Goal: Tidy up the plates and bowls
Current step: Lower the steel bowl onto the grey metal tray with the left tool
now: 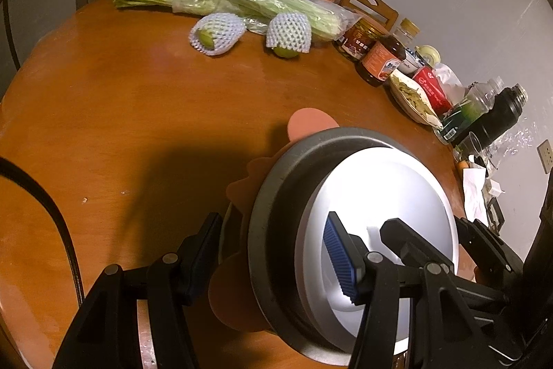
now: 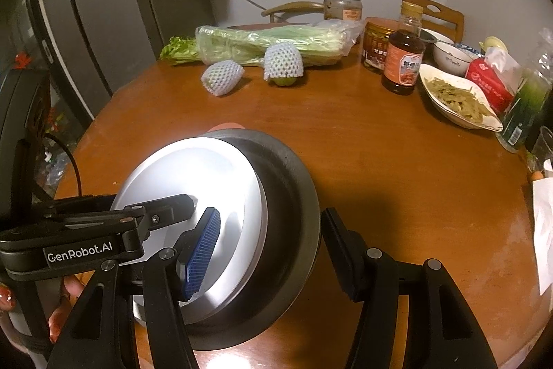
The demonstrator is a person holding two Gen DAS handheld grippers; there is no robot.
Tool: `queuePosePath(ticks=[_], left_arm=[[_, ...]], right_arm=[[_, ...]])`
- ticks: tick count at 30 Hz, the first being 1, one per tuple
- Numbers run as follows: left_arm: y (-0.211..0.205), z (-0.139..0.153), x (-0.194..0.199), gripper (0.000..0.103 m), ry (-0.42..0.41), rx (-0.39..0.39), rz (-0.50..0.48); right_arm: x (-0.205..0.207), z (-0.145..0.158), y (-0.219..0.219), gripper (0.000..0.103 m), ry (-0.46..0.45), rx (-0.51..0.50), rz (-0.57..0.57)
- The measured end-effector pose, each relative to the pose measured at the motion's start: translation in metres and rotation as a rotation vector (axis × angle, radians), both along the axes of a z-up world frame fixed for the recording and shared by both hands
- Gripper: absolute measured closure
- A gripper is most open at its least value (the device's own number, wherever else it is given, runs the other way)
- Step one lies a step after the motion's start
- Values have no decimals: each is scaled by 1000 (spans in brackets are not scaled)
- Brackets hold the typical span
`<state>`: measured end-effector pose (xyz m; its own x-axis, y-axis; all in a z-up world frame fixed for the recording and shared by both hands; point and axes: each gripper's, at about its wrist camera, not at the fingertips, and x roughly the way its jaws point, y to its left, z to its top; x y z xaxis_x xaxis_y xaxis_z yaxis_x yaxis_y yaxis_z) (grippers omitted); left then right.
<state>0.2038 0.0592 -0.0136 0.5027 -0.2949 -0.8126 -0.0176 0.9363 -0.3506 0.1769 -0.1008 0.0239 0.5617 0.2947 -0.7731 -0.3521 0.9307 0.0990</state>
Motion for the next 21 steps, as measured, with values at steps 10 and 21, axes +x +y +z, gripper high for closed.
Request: queuePosePath(ticks=[10,21], left_arm=[[-10,0,2,44,-7,6,-11],[-10,-1,-1,44,-7,10,-16]], right_arm=[[-2,1,-10,41,1,-2,-12],[-2,0,-12,41,6,-2,-27]])
